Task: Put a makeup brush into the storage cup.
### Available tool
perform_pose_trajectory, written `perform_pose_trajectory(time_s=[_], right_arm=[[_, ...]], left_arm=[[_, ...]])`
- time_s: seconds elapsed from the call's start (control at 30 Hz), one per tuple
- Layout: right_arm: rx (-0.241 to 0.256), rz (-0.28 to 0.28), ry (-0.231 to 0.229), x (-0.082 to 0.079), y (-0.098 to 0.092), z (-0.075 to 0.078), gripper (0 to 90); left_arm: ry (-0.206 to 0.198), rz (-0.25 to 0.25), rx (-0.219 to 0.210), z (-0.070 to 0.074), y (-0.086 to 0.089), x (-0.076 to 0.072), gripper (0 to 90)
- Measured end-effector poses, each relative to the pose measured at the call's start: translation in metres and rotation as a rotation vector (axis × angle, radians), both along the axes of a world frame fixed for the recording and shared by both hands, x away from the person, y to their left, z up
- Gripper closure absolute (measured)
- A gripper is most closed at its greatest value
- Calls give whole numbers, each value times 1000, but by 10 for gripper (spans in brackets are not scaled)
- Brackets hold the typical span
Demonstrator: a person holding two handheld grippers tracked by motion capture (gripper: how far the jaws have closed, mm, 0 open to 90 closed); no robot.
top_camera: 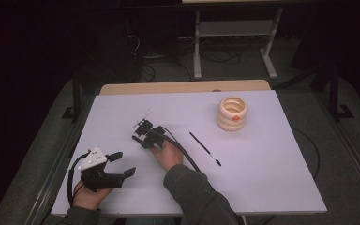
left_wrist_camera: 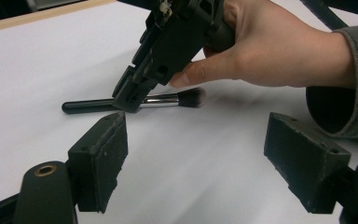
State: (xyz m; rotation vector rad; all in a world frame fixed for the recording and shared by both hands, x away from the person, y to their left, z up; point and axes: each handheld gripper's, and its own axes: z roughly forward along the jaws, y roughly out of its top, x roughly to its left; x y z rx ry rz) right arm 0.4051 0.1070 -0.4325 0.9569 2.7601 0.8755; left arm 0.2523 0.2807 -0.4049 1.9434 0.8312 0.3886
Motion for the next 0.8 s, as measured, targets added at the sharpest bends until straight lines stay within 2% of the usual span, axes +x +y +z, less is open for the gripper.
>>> perform_pose_trajectory(time_s=[0.1,0.2,0.4,0.5,0.53,0.6,0.8], right_arm=[[13,12,17,1,-2,0,787],[17,36,11,0,-5,2,787],[40,65,4,-2,-13,8,787],[62,82,4,-6,-21,14,787],[70,104,5,-8,-27,18,787],[74,107,3,-9,-30,20,787],[74,143,-9,-17,-54,28,787]], left_arm=[[0,1,1,0,1,0,213],[-1,8,-11,0,2,0,215],[-9,12,-10,2,4,1,218],[-15,11,-4,4,5,1,220],[-19,6,-1,5,4,1,220],[-20,3,-6,5,3,1,221],[-14,-35,21,6,-4,3,223]])
